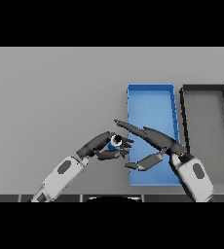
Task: Pick up the blue pipe and place it into the blue bin.
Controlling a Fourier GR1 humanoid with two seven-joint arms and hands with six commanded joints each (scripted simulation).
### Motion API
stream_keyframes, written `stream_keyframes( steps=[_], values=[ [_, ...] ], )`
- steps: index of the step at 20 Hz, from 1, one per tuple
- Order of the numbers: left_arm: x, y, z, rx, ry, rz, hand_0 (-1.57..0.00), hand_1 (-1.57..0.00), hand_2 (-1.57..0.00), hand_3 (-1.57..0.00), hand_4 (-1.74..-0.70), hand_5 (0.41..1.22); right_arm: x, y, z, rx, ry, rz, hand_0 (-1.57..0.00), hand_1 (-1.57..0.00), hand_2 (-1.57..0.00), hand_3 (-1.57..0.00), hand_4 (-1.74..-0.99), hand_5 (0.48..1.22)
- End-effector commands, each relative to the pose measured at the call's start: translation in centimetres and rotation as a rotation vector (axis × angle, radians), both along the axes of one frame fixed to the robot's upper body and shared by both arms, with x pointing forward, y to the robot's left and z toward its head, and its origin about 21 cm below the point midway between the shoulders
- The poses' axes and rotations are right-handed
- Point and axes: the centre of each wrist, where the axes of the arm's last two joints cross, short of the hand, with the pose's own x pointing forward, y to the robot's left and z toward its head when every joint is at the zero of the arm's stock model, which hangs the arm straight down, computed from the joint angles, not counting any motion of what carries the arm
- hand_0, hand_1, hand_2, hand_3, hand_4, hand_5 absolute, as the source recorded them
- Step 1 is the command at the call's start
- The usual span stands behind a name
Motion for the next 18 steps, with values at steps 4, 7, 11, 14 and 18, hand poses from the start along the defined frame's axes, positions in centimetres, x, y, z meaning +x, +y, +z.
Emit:
stream_keyframes(
  steps=[4,7,11,14,18],
  values=[
    [0.5,-0.3,0.0,-0.01,0.002,-0.014,-1.57,-1.57,-1.57,-1.49,-1.73,1.221,1.3,2.7,0.6,-0.028,0.003,0.062,0.0,0.0,0.0,0.0,-1.241,0.532],
    [0.7,0.1,-0.1,-0.014,0.009,-0.037,-1.57,-1.57,-1.57,-1.52,-1.73,1.221,2.0,4.4,0.7,-0.047,0.019,0.079,0.0,0.0,0.0,0.0,-1.225,0.515],
    [0.3,0.0,0.0,-0.008,0.022,-0.043,-1.57,-1.57,-1.57,-1.45,-1.72,1.221,3.4,5.5,1.2,-0.069,0.027,0.106,0.0,-0.01,-0.04,0.0,-1.231,0.512],
    [0.4,0.4,0.0,-0.022,-0.016,-0.06,-1.5,-1.39,-1.37,-1.15,-1.63,1.221,3.8,6.9,0.9,-0.085,0.035,0.156,-0.14,-0.17,-0.19,-0.11,-1.308,0.523],
    [0.5,-0.1,0.7,0.092,-0.082,-0.021,-0.89,-0.87,-0.85,-0.66,-1.64,1.221,3.8,7.9,0.9,-0.101,0.047,0.203,-0.87,-0.89,-0.89,-0.7,-1.503,0.573]
  ],
)
